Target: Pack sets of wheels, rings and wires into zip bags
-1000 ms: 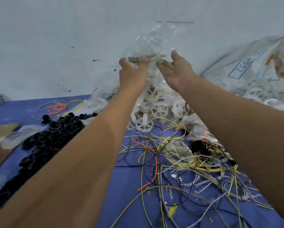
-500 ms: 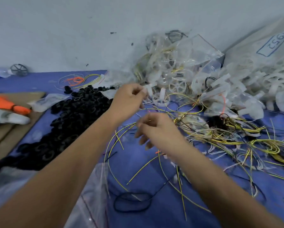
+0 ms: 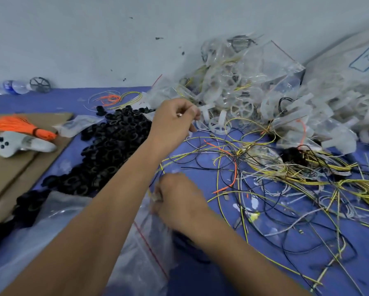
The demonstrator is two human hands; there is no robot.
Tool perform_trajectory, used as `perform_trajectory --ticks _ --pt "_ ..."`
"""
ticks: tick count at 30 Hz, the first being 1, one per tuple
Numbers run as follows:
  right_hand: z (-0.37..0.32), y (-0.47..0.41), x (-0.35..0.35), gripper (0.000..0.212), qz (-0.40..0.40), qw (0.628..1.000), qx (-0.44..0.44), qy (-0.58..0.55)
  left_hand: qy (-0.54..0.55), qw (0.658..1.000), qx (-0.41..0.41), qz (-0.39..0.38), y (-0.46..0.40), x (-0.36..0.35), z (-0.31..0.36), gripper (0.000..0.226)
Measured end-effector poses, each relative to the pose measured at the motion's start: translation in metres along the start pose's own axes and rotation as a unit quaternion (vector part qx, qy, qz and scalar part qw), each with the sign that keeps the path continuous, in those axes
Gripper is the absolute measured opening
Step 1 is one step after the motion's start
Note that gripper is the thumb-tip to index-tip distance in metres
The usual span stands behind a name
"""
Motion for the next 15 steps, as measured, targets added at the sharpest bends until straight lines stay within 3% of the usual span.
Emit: perform_trajectory --ticks 3,7,11,15 --pt "0.036 -0.008 0.030 0.015 0.094 0.995 -0.031 0.004 0.013 1.000 -0.012 0.018 0.003 -0.001 -0.001 0.025" --pt "0.073 -0.011 0.060 0.021 0.152 0.978 -0.050 -0.137 0.027 0.999 -0.007 0.047 0.012 -0.014 -0.009 0.025" --pt "0.092 -0.010 0.072 0.026 0.141 0.953 -0.058 -0.261 -0.037 0.998 -0.030 0.052 0.030 -0.032 -0.020 0.032" --pt "0.114 -0.003 0.082 0.028 0.147 0.897 -0.092 -0.408 -0.165 0.982 -0.086 0.006 0.043 -0.043 -0.029 0.047"
Point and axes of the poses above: each hand's wrist, its own y-axis away from the middle knuckle, its own x-axis out of the back of the hand, z = x × y, the point moved 6 cm from there along -y, towards the middle knuckle, and after that the axes turned 3 degrees about z, right-handed, at the moved point
